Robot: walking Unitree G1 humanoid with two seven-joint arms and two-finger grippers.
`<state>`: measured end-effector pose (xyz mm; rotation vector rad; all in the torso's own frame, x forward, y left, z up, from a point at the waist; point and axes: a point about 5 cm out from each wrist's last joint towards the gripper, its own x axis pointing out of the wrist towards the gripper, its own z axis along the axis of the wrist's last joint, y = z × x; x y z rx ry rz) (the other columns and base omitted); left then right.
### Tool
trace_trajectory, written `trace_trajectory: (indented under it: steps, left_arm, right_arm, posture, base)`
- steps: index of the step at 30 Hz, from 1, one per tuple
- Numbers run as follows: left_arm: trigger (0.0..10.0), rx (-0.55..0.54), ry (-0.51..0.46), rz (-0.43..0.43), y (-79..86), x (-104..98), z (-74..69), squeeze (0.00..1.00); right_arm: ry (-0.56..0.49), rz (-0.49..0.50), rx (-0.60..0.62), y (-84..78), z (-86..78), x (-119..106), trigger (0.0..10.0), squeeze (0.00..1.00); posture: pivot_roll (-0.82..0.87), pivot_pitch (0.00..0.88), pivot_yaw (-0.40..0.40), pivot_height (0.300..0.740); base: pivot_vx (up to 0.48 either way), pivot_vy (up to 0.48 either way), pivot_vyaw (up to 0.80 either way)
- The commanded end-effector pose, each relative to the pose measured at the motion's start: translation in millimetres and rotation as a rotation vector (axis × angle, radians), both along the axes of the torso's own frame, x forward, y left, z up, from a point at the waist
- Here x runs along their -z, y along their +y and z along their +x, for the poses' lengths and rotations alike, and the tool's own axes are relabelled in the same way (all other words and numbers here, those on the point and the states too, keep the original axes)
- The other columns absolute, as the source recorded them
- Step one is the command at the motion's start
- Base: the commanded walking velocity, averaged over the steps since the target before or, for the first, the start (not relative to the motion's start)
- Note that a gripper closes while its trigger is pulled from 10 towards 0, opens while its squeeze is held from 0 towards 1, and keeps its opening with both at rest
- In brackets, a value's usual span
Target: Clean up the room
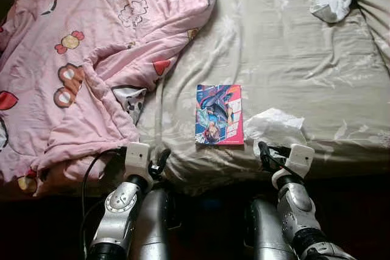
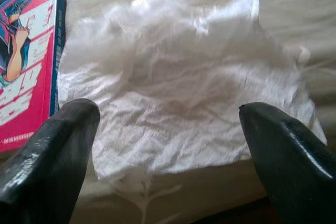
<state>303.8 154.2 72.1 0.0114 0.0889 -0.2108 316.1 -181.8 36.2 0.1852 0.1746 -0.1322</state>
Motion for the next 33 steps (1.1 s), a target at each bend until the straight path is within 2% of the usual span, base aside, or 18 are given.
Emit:
trace_trajectory:
  steps: [1,11,18,26,33]
  left_arm:
    - [10.0,-0.024,0.043,-0.017,4.7,9,-4.5,0.0]
    - [10.0,-0.024,0.041,-0.019,2.9,9,-3.7,0.0]
    - [10.0,-0.022,0.041,-0.023,3.2,9,-3.2,0.0]
    - [10.0,-0.017,0.045,-0.021,4.7,10,-5.7,0.0]
    - [10.0,-0.012,0.045,-0.02,4.6,9,-8.9,0.0]
  right_arm:
    - [0.015,-0.007,-0.011,3.5,-7.1,8,10.0,0.0]
    - [0.008,-0.011,-0.012,2.7,-5.3,5,10.0,0.0]
    - [0.02,0.007,-0.002,3.2,-5.9,7,10.0,0.0]
    - [0.107,0.116,0.048,-0.3,-13.0,21,10.0,0.0]
    - [0.157,0.146,0.069,-4.5,-16.2,27,10.0,0.0]
  posture:
    - [-0.03,0.406,0.077,0.637]
    - [-0.04,0.394,0.071,0.637]
    - [-0.03,0.391,0.069,0.637]
    - [-0.03,0.401,0.071,0.637]
    - [-0.02,0.419,0.076,0.637]
  base:
    - [0.3,0.0,0.0]
    - [0.301,0.0,0.0]
    - [0.0,0.0,0.0]
    - [0.0,0.0,0.0]
    - [0.0,0.0,0.0]
